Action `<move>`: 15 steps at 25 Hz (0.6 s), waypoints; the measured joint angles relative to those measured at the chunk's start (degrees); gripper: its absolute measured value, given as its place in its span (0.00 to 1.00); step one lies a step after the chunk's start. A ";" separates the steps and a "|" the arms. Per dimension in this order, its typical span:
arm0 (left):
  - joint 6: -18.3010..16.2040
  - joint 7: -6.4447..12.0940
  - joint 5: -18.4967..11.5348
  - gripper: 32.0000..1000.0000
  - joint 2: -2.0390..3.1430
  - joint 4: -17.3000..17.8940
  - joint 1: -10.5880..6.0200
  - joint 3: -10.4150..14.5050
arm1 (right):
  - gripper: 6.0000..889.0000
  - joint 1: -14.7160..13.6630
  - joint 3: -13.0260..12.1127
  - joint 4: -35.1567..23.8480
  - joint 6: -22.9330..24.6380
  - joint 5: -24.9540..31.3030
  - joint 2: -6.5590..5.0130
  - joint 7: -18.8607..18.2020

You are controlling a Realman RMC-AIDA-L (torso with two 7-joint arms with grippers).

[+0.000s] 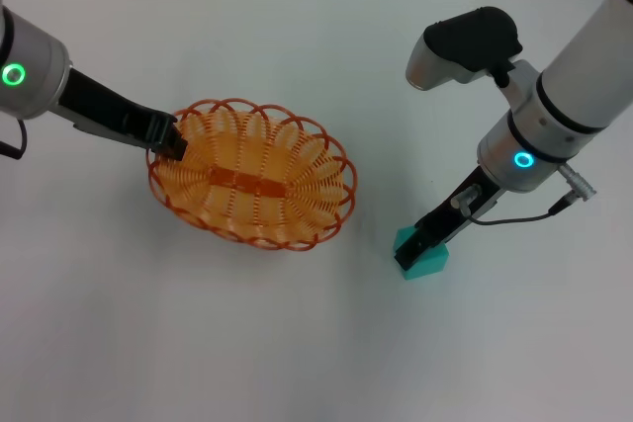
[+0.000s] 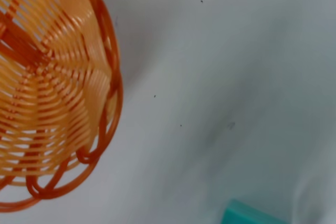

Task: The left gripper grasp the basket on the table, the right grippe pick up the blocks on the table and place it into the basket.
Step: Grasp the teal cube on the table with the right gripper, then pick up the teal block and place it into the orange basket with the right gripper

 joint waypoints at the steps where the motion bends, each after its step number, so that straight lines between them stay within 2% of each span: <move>1: 0.01 0.00 0.00 0.05 0.00 0.00 -0.02 0.00 | 0.89 0.06 0.00 0.13 -0.01 0.00 0.00 0.00; 11: 0.02 0.04 0.00 0.05 0.03 0.00 -0.06 0.00 | 0.78 0.75 0.75 1.28 -0.68 0.00 -0.04 0.47; 15: 0.02 0.09 0.00 0.05 0.07 0.00 0.18 0.00 | 0.65 0.59 0.96 0.95 -0.76 0.00 -0.10 0.58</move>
